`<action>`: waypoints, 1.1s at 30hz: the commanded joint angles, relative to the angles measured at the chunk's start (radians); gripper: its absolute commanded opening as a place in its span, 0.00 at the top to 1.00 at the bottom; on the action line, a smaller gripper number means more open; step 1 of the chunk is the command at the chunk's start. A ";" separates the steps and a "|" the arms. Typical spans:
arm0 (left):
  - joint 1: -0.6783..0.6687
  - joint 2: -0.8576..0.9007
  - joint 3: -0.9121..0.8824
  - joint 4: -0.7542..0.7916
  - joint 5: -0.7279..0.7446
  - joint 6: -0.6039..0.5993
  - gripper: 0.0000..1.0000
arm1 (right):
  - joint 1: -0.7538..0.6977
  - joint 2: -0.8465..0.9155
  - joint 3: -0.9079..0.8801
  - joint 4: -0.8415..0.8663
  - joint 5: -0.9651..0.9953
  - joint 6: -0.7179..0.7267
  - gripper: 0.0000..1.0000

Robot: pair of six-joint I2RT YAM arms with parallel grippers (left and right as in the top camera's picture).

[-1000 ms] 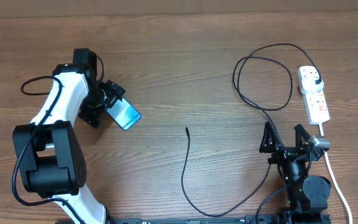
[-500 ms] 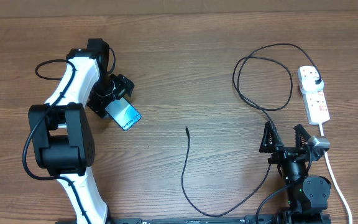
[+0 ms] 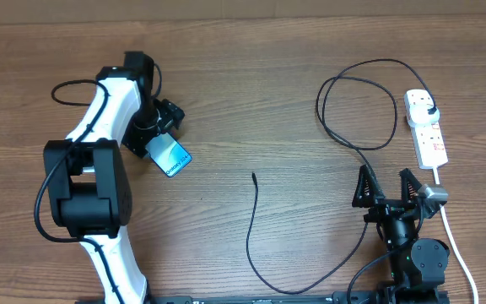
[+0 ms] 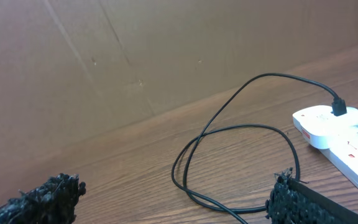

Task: Plug charger to phone and switch on socket
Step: 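Close the left gripper on the phone's sides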

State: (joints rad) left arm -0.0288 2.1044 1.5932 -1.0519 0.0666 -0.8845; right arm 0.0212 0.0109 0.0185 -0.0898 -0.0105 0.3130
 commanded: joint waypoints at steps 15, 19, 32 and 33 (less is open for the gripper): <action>-0.030 0.016 -0.009 -0.005 -0.031 -0.021 0.00 | 0.005 -0.008 -0.011 0.005 0.010 -0.006 0.00; -0.029 0.016 -0.009 -0.011 -0.055 -0.021 0.00 | 0.005 -0.008 -0.011 0.005 0.010 -0.006 0.00; -0.026 0.018 -0.027 -0.017 -0.071 -0.026 0.00 | 0.005 -0.008 -0.011 0.005 0.010 -0.006 0.00; -0.025 0.018 -0.030 -0.018 -0.071 -0.029 0.00 | 0.005 -0.008 -0.011 0.005 0.010 -0.006 0.00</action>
State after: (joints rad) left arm -0.0639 2.1044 1.5780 -1.0660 0.0208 -0.8890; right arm 0.0212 0.0109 0.0185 -0.0898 -0.0105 0.3138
